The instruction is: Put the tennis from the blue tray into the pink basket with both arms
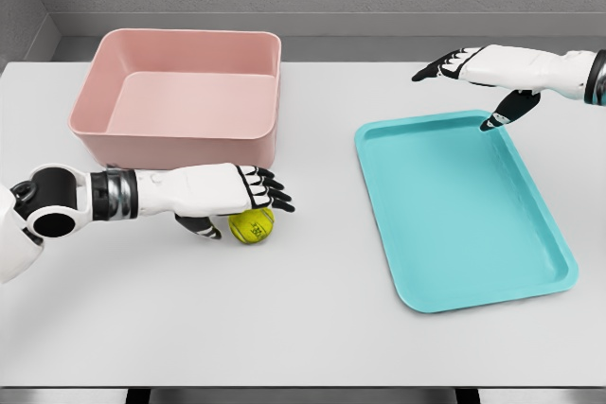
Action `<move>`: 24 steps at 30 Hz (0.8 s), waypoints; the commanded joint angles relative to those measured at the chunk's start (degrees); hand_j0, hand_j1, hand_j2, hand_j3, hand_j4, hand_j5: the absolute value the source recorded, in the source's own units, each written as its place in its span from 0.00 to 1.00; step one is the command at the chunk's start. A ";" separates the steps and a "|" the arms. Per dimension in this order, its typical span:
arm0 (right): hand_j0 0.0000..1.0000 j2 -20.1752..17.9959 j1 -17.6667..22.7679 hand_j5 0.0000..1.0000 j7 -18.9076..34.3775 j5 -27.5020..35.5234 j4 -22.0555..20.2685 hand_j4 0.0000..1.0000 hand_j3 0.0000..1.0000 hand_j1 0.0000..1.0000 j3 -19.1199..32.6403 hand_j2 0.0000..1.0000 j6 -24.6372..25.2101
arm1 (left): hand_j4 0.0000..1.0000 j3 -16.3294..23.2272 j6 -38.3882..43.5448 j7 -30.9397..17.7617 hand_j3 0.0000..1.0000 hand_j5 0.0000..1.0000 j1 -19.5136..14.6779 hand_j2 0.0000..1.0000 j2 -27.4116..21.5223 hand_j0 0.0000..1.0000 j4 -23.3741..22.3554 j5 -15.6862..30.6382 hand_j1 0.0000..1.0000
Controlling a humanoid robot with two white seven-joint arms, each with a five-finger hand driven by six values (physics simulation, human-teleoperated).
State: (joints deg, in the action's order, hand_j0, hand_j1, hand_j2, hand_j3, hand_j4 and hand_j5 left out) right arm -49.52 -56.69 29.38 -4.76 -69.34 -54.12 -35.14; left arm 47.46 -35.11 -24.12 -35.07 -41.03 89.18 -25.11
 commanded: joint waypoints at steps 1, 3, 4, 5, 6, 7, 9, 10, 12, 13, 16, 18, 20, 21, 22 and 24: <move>1.00 -0.05 0.00 1.00 -0.03 0.37 -0.01 1.00 1.00 1.00 0.07 1.00 0.14 | 1.00 0.00 0.11 0.04 1.00 1.00 0.00 1.00 0.42 1.00 -0.67 0.24 1.00; 1.00 -0.13 0.00 1.00 -0.03 0.37 0.08 1.00 1.00 1.00 0.07 1.00 0.14 | 1.00 0.09 0.11 -0.05 1.00 1.00 0.09 1.00 0.86 1.00 -0.76 0.24 1.00; 1.00 -0.13 0.00 1.00 -0.03 0.37 0.08 1.00 1.00 1.00 0.07 1.00 0.14 | 1.00 0.09 0.11 -0.05 1.00 1.00 0.09 1.00 0.86 1.00 -0.76 0.24 1.00; 1.00 -0.13 0.00 1.00 -0.11 0.37 0.08 1.00 1.00 1.00 0.07 1.00 0.14 | 1.00 0.09 0.11 -0.05 1.00 1.00 0.09 1.00 0.86 1.00 -0.76 0.24 1.00; 1.00 -0.13 0.00 1.00 -0.03 0.37 0.08 1.00 1.00 1.00 0.07 1.00 0.14 | 1.00 0.00 0.11 -0.05 1.00 1.00 0.09 1.00 0.86 1.00 -0.76 0.24 1.00; 1.00 -0.13 0.00 1.00 -0.03 0.37 0.08 1.00 1.00 1.00 0.07 1.00 0.14 | 1.00 0.00 0.11 0.04 1.00 1.00 0.09 1.00 1.04 1.00 -0.67 0.24 1.00; 1.00 -0.13 0.00 1.00 -0.11 0.37 0.08 1.00 1.00 1.00 0.07 1.00 0.14 | 1.00 0.09 0.11 0.04 1.00 1.00 0.35 1.00 1.04 1.00 -0.67 0.24 1.00; 1.00 -0.13 0.00 1.00 -0.11 0.37 0.08 1.00 1.00 1.00 0.07 1.00 0.14 | 1.00 0.26 0.11 0.04 1.00 1.00 0.44 1.00 1.04 1.00 -0.59 0.24 1.00; 1.00 -0.05 0.00 1.00 -0.03 0.37 0.08 1.00 1.00 1.00 0.07 1.00 0.14 | 1.00 0.70 0.11 0.04 1.00 1.00 0.44 1.00 0.95 1.00 -0.59 0.24 1.00; 1.00 -0.05 0.00 1.00 -0.11 0.37 0.08 1.00 1.00 1.00 0.07 1.00 0.14 | 1.00 0.70 0.11 0.04 1.00 1.00 0.35 1.00 0.95 1.00 -0.59 0.24 1.00; 1.00 -0.13 0.00 1.00 -0.03 0.37 0.25 1.00 1.00 1.00 0.07 1.00 0.14 | 1.00 0.79 0.11 0.04 1.00 1.00 0.44 1.00 0.95 1.00 -0.59 0.32 1.00; 1.00 -0.13 0.00 1.00 -0.03 0.37 0.25 1.00 1.00 1.00 0.07 1.00 0.14 | 0.95 0.79 0.11 -0.05 0.95 0.95 0.53 0.95 0.95 0.95 -0.59 0.41 0.95; 1.00 -0.13 0.00 1.00 -0.11 0.37 0.25 1.00 1.00 1.00 0.07 1.00 0.14 | 0.82 0.79 0.11 -2.77 0.82 0.82 0.53 0.82 0.95 0.82 -0.41 0.76 0.82; 1.00 -0.13 0.00 1.00 -0.03 0.37 0.25 1.00 1.00 1.00 0.07 1.00 0.14 | 0.76 0.79 0.11 -2.78 0.76 0.76 0.53 0.76 0.95 0.76 -0.32 0.85 0.76; 1.00 -0.05 0.00 1.00 -0.03 0.37 0.17 1.00 1.00 1.00 0.07 1.00 0.14 | 0.71 0.79 0.11 -2.78 0.71 0.71 0.53 0.71 0.95 0.71 -0.41 0.94 0.71; 1.00 -0.05 0.00 1.00 -0.03 0.37 0.25 1.00 1.00 1.00 0.07 1.00 0.14 | 0.62 0.79 0.11 -2.78 0.62 0.62 0.53 0.62 0.95 0.62 -0.50 1.03 0.62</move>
State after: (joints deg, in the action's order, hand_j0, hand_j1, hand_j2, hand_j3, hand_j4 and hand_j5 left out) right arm -49.55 -56.69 29.37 -4.76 -69.08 -54.12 -35.14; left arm 48.28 -35.12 -26.52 -34.54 -40.05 88.69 -24.62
